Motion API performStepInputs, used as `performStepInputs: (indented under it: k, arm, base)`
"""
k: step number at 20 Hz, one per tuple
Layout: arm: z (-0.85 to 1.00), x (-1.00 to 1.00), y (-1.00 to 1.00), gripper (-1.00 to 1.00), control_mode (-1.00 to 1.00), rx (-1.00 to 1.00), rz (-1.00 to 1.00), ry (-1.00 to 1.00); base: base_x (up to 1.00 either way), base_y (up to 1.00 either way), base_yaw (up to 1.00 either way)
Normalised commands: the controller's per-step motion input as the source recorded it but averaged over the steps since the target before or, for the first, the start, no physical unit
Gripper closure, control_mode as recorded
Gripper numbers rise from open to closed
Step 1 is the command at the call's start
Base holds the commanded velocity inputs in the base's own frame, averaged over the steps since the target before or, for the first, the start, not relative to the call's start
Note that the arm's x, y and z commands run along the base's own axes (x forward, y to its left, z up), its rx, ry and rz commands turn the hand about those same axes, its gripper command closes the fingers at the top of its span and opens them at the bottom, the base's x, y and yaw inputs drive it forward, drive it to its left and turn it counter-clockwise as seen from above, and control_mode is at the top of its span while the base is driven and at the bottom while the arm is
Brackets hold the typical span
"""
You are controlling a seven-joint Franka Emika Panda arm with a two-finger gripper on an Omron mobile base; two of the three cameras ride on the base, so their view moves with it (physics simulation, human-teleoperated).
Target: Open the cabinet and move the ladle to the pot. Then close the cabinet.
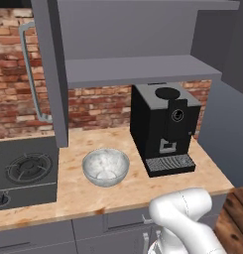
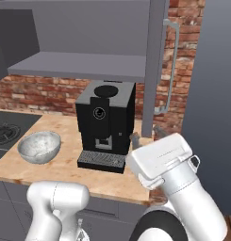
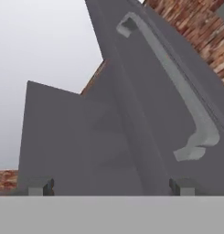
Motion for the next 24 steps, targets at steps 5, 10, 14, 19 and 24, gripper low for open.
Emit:
performStepInputs:
  k: [5,10,14,19,24]
  arm:
    - [-0.09,0.47,-0.42,-1.00,-1.00,0.11,0.20,-0.12]
    - [-0.05,0.49,-0.45,-1.00,-1.00,0.10,0.19,-0.12]
    - [-0.09,0.52,-0.35,-1.00,-1.00,0.09,0.17,-0.10]
    - [-0.13,0.49,-0.08,-1.00,-1.00,0.08,0.16,-0.07]
    - [-0.02,0.41,0.00,-1.00,-1.00,0.07,0.13,-0.08]
  base:
    - [0.00,0.00,0.00]
    - [0.00,0.00,0.00]
    - [0.00,0.00,0.00]
    - [0.00,0.00,0.00]
    - [0.00,0.00,0.00]
